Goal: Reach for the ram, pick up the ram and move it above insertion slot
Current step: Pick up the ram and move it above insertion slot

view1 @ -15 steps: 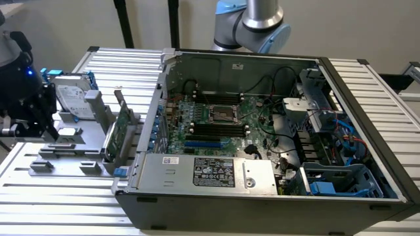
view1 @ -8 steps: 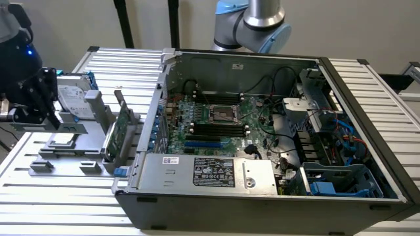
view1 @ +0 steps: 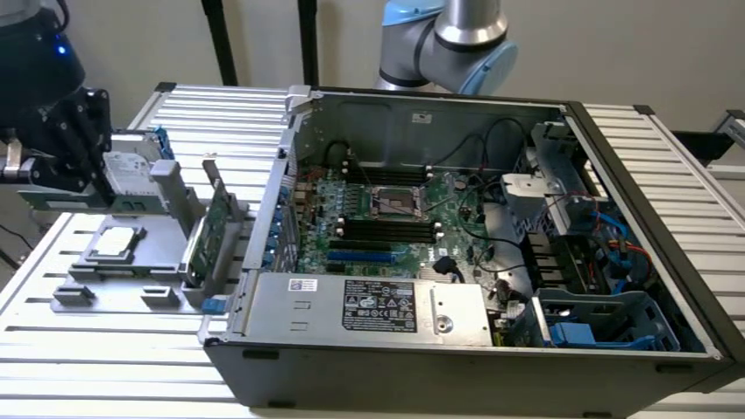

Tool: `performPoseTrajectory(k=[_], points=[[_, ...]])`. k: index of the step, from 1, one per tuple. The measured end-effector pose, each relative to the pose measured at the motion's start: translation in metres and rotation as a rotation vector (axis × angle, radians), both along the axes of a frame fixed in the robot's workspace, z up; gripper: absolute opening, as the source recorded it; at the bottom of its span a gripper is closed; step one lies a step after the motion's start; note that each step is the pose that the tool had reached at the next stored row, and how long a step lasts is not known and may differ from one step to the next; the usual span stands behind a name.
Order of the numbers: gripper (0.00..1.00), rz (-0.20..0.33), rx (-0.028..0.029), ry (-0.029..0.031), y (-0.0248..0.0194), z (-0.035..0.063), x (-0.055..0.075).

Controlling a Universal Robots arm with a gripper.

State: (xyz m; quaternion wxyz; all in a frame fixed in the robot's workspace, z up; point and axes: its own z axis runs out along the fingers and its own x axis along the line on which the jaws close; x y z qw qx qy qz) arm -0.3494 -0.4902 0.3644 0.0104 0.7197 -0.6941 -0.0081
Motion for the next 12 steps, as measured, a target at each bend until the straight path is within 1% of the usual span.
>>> performPoseTrajectory(k=[12], points=[[0.13, 0.0, 0.0001, 0.0001, 0.0058, 0.0065, 0.043]])
